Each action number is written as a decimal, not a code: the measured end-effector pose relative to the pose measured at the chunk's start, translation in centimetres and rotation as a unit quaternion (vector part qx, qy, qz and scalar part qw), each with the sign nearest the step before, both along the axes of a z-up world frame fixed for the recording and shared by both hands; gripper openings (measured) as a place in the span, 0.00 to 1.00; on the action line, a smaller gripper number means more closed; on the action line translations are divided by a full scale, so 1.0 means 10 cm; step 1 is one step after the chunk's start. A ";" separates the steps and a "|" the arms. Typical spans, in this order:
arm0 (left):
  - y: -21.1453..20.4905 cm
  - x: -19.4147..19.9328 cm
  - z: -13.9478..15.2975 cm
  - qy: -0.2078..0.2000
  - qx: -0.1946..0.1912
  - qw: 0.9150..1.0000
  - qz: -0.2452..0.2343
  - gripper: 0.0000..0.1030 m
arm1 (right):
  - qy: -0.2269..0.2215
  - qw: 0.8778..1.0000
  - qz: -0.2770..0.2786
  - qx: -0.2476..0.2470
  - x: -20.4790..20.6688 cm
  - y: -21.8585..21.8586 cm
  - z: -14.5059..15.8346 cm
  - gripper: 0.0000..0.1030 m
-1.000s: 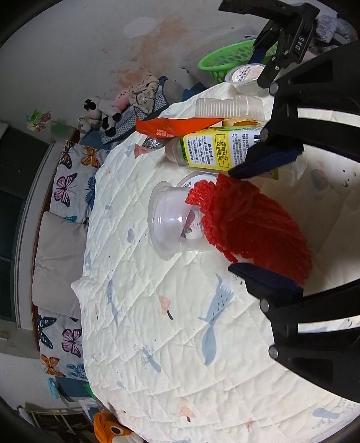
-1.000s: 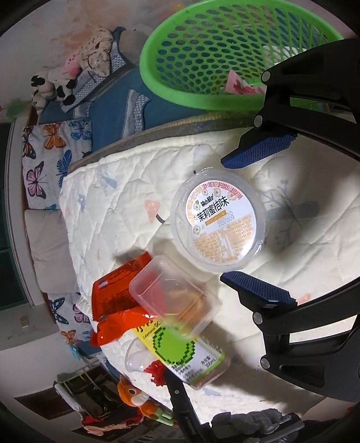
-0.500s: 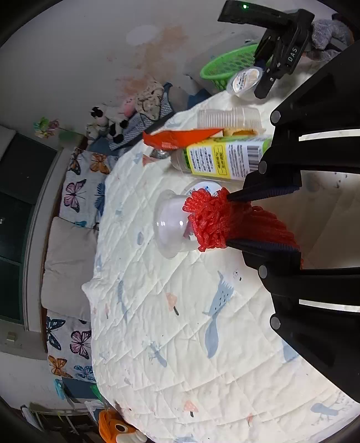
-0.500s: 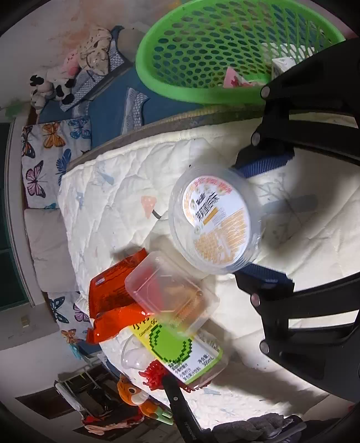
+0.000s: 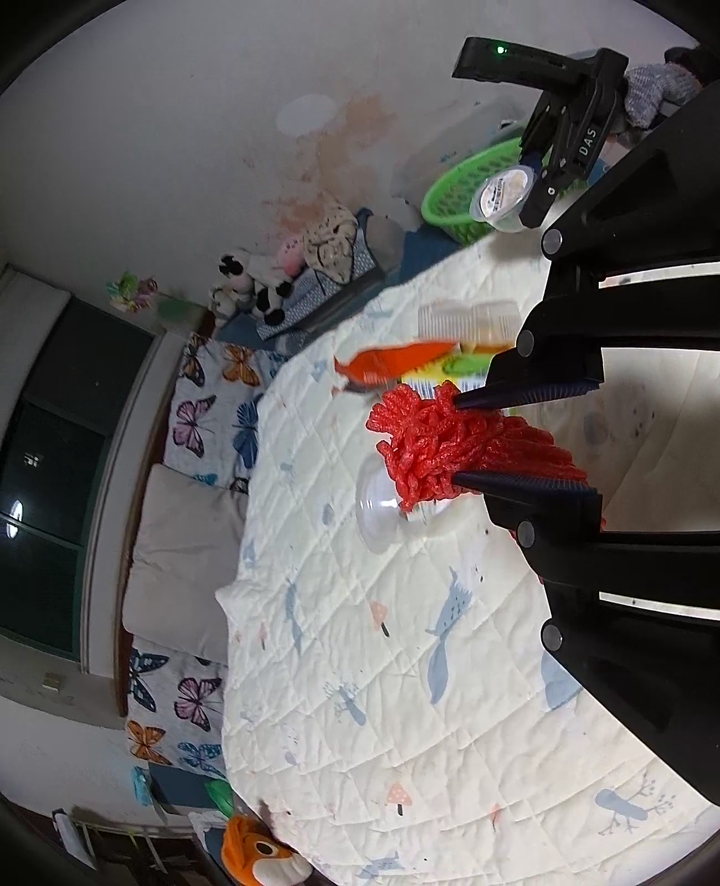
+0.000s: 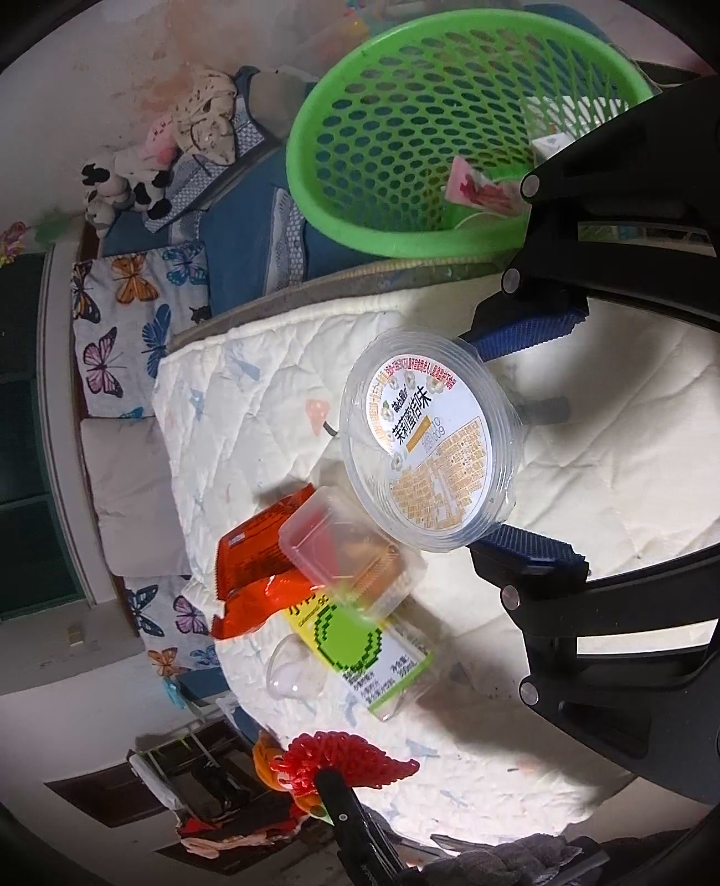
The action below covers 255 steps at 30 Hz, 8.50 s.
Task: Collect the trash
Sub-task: 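Carry net and tub over the green basket and open both tools, then move both tools back to the bed toward the bottle and plastic box, then grasp the yellow juice bottle with the left tool while the right grasps the clear plastic box, then carry bottle and box over the green basket and open both tools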
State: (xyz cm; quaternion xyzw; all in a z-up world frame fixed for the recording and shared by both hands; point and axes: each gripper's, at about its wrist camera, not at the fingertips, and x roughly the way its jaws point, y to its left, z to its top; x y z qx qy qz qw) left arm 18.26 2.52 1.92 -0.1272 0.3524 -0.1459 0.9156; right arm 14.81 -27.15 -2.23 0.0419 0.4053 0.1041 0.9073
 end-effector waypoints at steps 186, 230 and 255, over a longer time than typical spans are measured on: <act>-0.77 0.74 -0.65 0.104 0.096 0.985 -0.103 0.50 | 0.096 0.979 0.017 0.180 0.94 0.21 -0.17 0.55; -2.90 0.36 0.00 0.033 0.053 0.964 -0.257 0.49 | 0.034 0.980 -0.187 0.064 -0.12 -2.03 -0.15 0.64; -3.41 0.38 -0.15 0.043 0.043 0.961 -0.271 0.60 | -0.008 0.977 -0.200 0.073 -0.54 -2.15 0.07 0.65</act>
